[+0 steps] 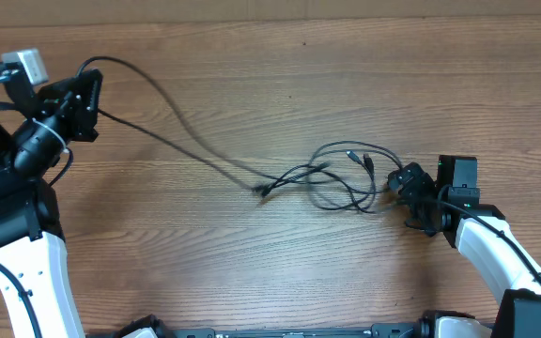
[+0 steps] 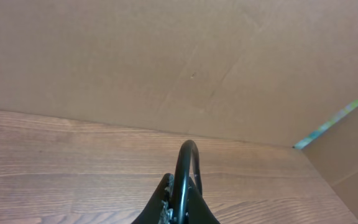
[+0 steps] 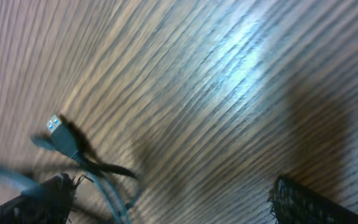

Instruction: Untangle cables

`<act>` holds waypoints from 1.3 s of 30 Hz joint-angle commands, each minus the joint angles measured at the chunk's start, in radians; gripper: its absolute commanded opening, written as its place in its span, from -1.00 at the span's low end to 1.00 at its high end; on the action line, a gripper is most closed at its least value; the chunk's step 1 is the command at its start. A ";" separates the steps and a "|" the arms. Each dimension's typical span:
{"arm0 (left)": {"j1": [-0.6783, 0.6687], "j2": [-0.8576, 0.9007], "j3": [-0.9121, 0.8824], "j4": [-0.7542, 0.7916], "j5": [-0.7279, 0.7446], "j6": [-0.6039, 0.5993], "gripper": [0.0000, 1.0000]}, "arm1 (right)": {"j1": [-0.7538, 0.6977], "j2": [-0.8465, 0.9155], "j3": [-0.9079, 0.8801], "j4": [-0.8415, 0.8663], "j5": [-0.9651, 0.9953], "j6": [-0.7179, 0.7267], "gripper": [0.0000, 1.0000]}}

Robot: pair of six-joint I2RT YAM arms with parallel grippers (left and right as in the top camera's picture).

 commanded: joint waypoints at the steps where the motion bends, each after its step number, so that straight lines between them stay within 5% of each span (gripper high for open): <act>1: 0.009 -0.027 0.020 0.011 0.033 0.027 -0.91 | -0.013 -0.003 0.043 -0.007 -0.115 -0.143 1.00; 13: -0.021 -0.027 0.020 0.008 0.348 0.018 -0.91 | 0.009 -0.099 0.151 0.067 -0.645 -0.344 1.00; 19: -0.109 -0.027 0.020 0.015 0.341 -0.014 -0.91 | 0.232 -0.082 0.151 0.114 -0.412 -0.344 1.00; 27: -0.183 -0.026 0.019 0.002 0.306 -0.006 -0.92 | 0.553 0.048 0.151 0.219 0.240 -0.355 0.99; 39: -0.183 -0.025 0.019 -0.094 0.260 -0.008 -0.91 | 0.620 0.225 0.151 0.334 0.276 -0.464 0.99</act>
